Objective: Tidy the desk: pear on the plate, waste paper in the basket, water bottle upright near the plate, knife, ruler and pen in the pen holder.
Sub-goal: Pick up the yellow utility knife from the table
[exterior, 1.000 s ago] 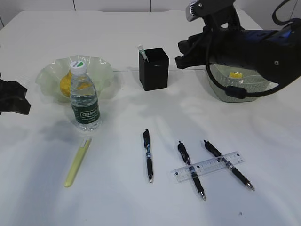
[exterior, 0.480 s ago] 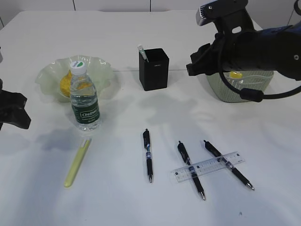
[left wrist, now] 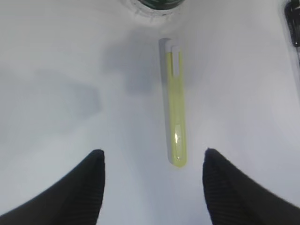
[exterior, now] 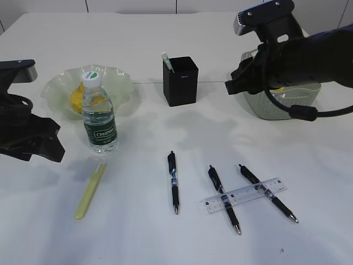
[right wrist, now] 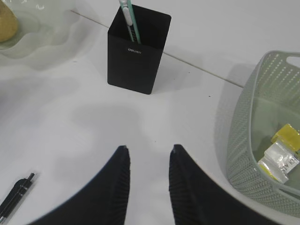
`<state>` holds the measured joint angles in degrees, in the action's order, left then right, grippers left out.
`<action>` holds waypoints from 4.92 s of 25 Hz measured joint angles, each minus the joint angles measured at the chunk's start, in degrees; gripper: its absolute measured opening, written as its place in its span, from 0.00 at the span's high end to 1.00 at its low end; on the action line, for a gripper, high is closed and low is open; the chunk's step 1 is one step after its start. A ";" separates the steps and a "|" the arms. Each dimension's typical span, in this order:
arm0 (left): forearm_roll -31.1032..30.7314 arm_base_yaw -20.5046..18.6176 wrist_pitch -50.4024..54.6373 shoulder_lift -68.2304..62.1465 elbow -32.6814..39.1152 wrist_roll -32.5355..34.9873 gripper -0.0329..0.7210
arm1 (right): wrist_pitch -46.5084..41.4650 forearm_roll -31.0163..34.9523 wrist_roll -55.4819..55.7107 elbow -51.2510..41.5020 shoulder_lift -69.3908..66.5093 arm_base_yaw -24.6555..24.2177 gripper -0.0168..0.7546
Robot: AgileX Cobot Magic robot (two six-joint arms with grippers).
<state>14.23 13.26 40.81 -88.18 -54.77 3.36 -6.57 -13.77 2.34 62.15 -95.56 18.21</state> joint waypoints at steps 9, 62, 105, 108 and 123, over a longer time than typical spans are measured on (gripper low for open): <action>1.61 4.75 1.99 0.00 0.00 0.00 0.34 | -5.79 0.42 0.00 0.00 3.19 0.00 0.69; 0.14 7.54 13.88 -20.32 -12.06 0.00 0.34 | -7.83 2.81 0.15 0.00 3.19 0.00 0.70; -0.39 7.54 11.05 -26.21 -12.70 0.00 0.34 | -6.48 2.81 0.24 0.00 3.19 0.00 0.70; -0.39 7.54 10.78 -26.21 -12.70 0.00 0.34 | -6.48 2.81 0.24 0.00 3.19 0.00 0.70; -0.67 7.54 10.89 -26.44 -12.70 0.00 0.34 | -6.48 2.81 0.24 0.00 3.19 0.00 0.70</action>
<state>13.56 20.80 51.70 -114.62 -67.47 3.36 -13.05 -10.96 2.58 62.15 -92.37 18.21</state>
